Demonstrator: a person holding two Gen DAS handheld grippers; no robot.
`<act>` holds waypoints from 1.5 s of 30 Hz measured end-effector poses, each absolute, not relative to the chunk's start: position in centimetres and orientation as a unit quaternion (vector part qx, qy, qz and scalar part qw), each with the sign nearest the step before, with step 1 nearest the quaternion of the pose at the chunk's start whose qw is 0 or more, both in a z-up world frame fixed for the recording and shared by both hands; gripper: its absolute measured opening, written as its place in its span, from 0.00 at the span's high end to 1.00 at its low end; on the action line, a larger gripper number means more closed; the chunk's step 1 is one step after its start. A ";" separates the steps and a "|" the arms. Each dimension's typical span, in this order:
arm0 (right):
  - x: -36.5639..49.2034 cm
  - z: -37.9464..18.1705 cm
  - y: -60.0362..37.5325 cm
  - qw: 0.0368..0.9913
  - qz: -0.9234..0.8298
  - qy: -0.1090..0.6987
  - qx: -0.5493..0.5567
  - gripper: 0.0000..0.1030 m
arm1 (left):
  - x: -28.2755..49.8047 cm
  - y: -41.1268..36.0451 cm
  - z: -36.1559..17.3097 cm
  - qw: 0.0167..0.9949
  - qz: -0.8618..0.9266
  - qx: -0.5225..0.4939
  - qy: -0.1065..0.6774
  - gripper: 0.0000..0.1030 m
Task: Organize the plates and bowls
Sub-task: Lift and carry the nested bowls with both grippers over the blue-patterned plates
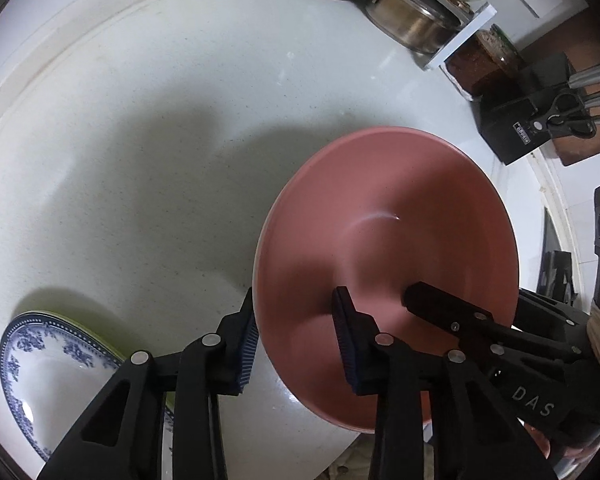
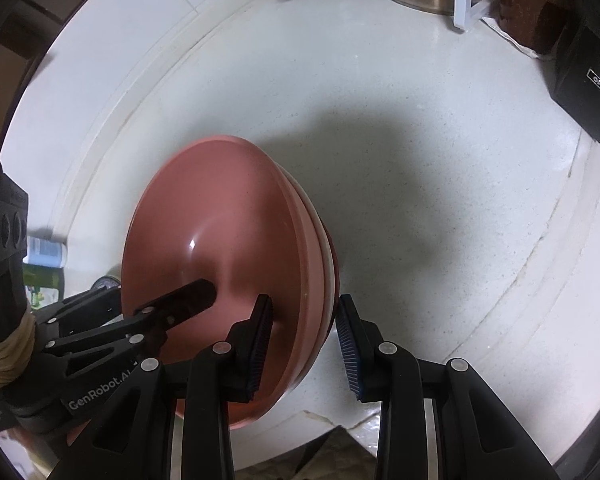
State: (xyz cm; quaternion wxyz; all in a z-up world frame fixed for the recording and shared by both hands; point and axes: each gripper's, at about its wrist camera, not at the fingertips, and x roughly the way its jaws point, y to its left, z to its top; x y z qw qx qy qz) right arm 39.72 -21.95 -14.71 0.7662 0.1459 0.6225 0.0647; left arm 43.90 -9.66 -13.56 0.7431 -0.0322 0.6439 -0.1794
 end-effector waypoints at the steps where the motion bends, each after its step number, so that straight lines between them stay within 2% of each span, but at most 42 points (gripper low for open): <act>1: 39.7 -14.7 -22.0 0.765 0.062 0.623 0.150 0.67 | 44.0 -9.7 -13.6 0.743 -0.178 -0.031 0.645 0.66; 18: 39.6 -12.7 -21.5 0.763 0.077 0.624 0.149 0.68 | 42.8 -7.5 -11.8 0.755 -0.157 -0.041 0.635 0.66; 31: 37.7 -9.2 -14.9 0.776 0.164 0.603 0.078 0.68 | 36.9 -0.6 -7.9 0.788 -0.092 -0.085 0.602 0.66; 45: 35.6 -10.0 -6.2 0.741 0.243 0.625 0.024 0.68 | 32.1 9.2 -9.3 0.784 -0.010 -0.139 0.606 0.66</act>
